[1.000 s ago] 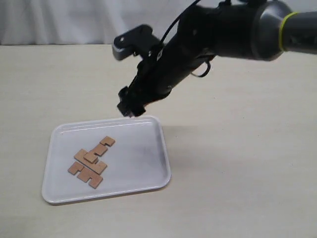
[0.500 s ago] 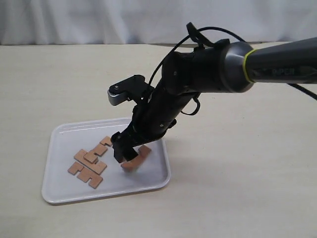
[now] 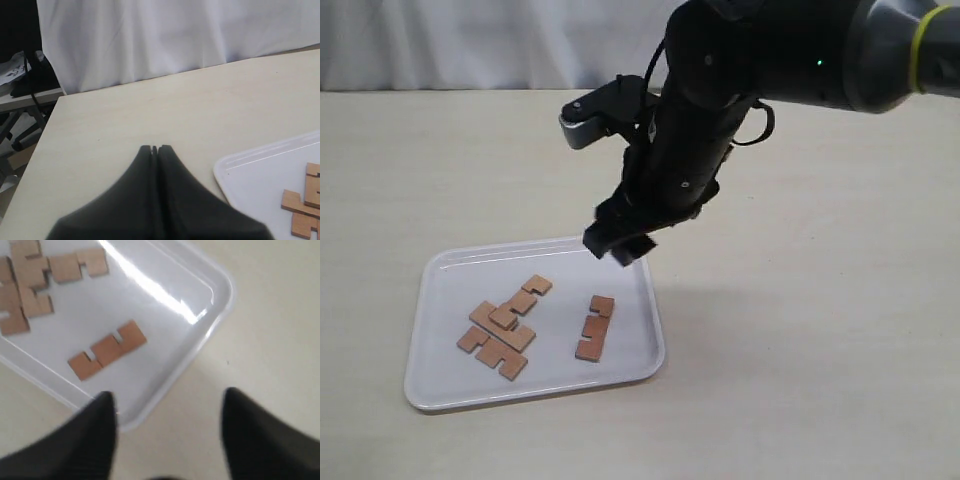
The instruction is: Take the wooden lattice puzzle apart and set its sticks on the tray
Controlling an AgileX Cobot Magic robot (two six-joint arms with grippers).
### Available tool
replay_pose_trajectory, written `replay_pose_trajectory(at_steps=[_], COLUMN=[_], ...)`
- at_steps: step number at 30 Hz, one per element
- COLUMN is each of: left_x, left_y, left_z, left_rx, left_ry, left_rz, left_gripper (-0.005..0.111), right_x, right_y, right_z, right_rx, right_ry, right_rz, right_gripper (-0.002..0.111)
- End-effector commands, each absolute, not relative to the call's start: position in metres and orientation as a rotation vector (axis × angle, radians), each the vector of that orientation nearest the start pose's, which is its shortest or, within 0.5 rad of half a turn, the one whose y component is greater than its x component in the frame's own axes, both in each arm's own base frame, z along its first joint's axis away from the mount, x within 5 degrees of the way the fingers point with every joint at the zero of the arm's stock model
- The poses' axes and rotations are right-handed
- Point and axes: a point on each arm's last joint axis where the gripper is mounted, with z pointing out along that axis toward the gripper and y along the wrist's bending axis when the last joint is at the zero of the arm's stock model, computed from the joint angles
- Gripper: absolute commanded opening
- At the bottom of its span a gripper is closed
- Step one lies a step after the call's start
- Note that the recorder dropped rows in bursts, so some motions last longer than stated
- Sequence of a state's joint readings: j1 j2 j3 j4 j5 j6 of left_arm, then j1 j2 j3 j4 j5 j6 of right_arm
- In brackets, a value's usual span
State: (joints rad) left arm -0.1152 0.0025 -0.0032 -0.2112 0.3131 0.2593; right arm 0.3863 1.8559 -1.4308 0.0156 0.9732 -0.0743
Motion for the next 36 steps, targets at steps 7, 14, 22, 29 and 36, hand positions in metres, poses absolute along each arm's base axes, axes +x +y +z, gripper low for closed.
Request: replay_pose_trajectory(at_steps=[7,14,22,29,36], left_x=[0.053,0.053,0.053,0.053,0.053], left_y=[-0.011,-0.011,-0.011,-0.011,-0.011], left_z=[0.186,0.186,0.186,0.186,0.186], left_rx=[0.193,0.193,0.193,0.193,0.193], left_ry=[1.771,1.771,1.771,1.771,1.771], left_rz=[-0.088,-0.088,-0.088,-0.088,-0.088], left_gripper=[0.000,0.000,0.000,0.000,0.000], right_x=[0.323,0.294,0.208,0.131,0.062], right_y=[0.094,-0.012,-0.067,-0.034,-0.015], right_z=[0.228,0.257,0.280,0.300,0.311], right_rx=[-0.622,-0.007,0.416,0.292,0.235], right_ry=[2.971,2.824,2.451,2.002,1.532], right_rz=[0.013,0.081,-0.161,-0.147,-0.127], right_gripper=[0.004,0.004,0.004,0.004,0.004])
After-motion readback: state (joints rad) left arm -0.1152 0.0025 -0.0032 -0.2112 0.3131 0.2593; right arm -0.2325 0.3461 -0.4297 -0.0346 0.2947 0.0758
